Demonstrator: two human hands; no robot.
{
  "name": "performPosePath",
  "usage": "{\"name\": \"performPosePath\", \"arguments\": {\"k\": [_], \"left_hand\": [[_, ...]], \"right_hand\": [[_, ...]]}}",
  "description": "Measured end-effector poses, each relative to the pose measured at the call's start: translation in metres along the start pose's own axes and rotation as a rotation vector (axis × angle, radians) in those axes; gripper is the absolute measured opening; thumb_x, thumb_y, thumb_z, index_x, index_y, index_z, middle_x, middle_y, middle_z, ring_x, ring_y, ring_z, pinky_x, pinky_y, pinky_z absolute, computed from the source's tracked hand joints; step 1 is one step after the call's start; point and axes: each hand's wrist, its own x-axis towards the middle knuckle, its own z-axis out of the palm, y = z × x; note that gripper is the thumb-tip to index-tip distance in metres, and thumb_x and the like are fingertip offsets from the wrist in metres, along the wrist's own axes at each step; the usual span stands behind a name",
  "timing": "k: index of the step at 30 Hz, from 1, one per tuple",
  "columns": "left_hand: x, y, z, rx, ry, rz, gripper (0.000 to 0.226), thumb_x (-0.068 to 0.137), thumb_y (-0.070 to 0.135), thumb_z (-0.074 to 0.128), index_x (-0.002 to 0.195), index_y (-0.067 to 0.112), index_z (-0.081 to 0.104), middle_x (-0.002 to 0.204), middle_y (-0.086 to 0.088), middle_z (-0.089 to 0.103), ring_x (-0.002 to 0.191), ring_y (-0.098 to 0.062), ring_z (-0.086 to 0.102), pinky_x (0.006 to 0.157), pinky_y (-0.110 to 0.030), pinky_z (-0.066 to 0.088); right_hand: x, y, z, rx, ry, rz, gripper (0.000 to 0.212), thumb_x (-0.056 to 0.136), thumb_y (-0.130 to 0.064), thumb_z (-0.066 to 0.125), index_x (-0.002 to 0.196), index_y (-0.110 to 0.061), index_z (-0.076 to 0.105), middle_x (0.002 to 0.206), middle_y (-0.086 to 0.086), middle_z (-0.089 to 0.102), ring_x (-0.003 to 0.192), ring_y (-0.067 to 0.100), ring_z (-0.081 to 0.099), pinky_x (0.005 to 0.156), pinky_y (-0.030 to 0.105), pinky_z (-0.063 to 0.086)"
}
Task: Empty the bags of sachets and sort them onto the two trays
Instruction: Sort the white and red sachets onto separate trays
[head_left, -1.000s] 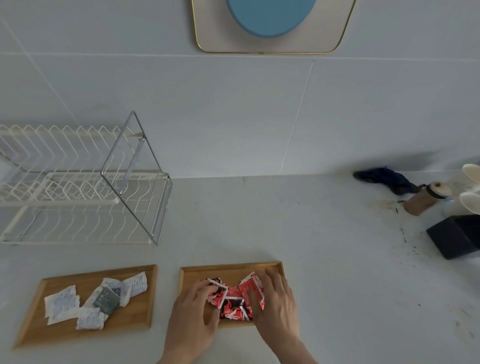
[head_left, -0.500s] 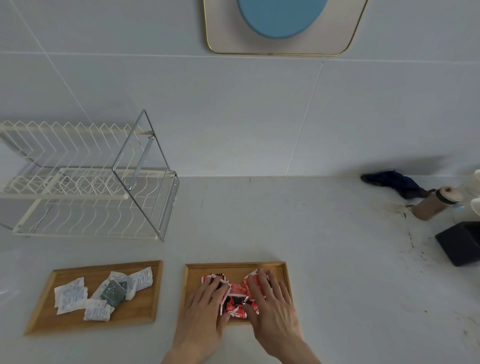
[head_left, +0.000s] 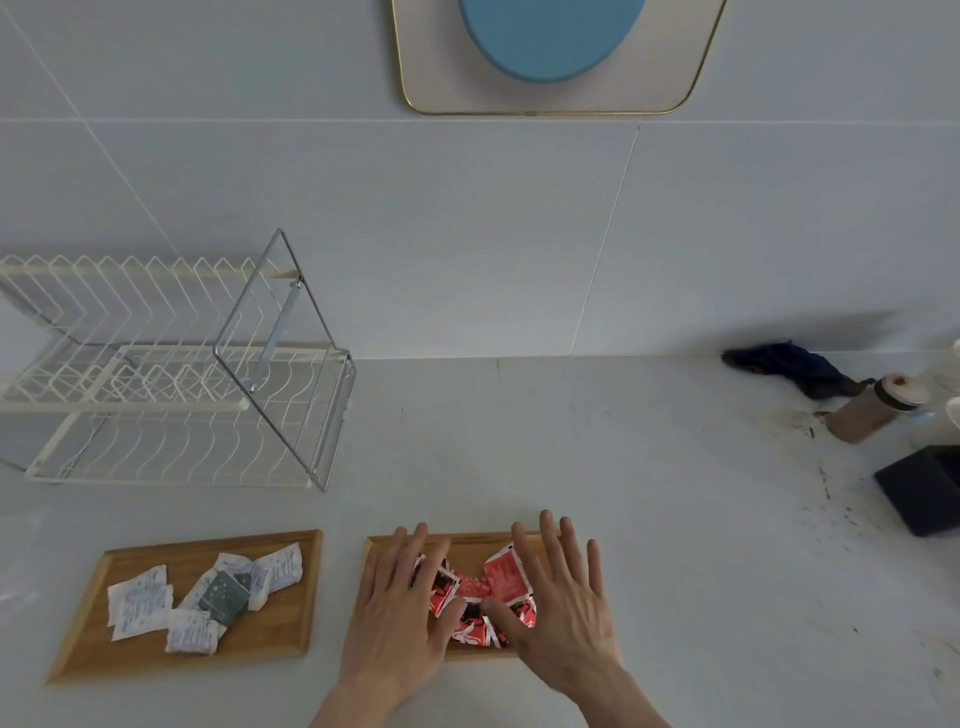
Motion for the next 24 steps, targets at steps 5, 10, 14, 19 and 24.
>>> {"name": "performPosePath", "arguments": {"k": [5, 10, 14, 19, 24], "left_hand": [[0.013, -0.004, -0.018, 0.026, 0.025, -0.034, 0.077, 0.088, 0.078, 0.017, 0.155, 0.041, 0.012, 0.167, 0.007, -0.001, 0.153, -0.018, -0.012, 0.12, -0.044, -0.01], [0.011, -0.025, -0.032, 0.054, 0.042, -0.064, 0.077, 0.089, 0.08, 0.019, 0.155, 0.04, 0.018, 0.166, 0.005, 0.009, 0.153, -0.021, 0.001, 0.118, -0.04, -0.013], [0.012, -0.048, -0.039, 0.026, 0.051, -0.052, 0.079, 0.088, 0.081, 0.018, 0.155, 0.04, 0.013, 0.167, 0.006, 0.003, 0.153, -0.021, -0.007, 0.118, -0.044, -0.009], [0.005, -0.098, -0.059, -0.03, 0.061, -0.01, 0.078, 0.09, 0.075, 0.023, 0.156, 0.039, 0.004, 0.167, 0.006, -0.006, 0.151, -0.017, -0.018, 0.117, -0.042, -0.017], [-0.016, -0.167, -0.085, -0.125, 0.056, -0.041, 0.074, 0.091, 0.068, 0.031, 0.154, 0.042, 0.001, 0.167, 0.009, -0.009, 0.152, -0.015, -0.018, 0.117, -0.041, -0.018]], "right_hand": [[0.009, -0.006, -0.013, -0.002, 0.021, 0.059, 0.099, 0.08, -0.093, 0.016, 0.16, -0.035, 0.009, 0.169, 0.001, -0.007, 0.155, 0.027, -0.016, 0.122, 0.051, -0.009], [0.015, -0.028, -0.012, -0.018, 0.007, 0.077, 0.097, 0.082, -0.091, 0.024, 0.159, -0.032, 0.023, 0.169, 0.006, 0.01, 0.156, 0.03, 0.001, 0.121, 0.052, -0.001], [0.02, -0.054, -0.012, -0.021, 0.034, 0.085, 0.098, 0.08, -0.093, 0.019, 0.16, -0.036, 0.01, 0.169, 0.002, -0.007, 0.156, 0.027, -0.012, 0.122, 0.05, -0.006], [0.019, -0.111, -0.009, -0.052, 0.015, 0.106, 0.096, 0.081, -0.09, 0.018, 0.159, -0.038, -0.005, 0.168, -0.001, -0.019, 0.154, 0.022, -0.023, 0.123, 0.047, -0.012], [0.025, -0.192, 0.013, -0.071, 0.022, 0.091, 0.097, 0.081, -0.09, 0.02, 0.16, -0.037, -0.002, 0.169, 0.0, -0.016, 0.155, 0.022, -0.019, 0.124, 0.045, -0.011]]}}
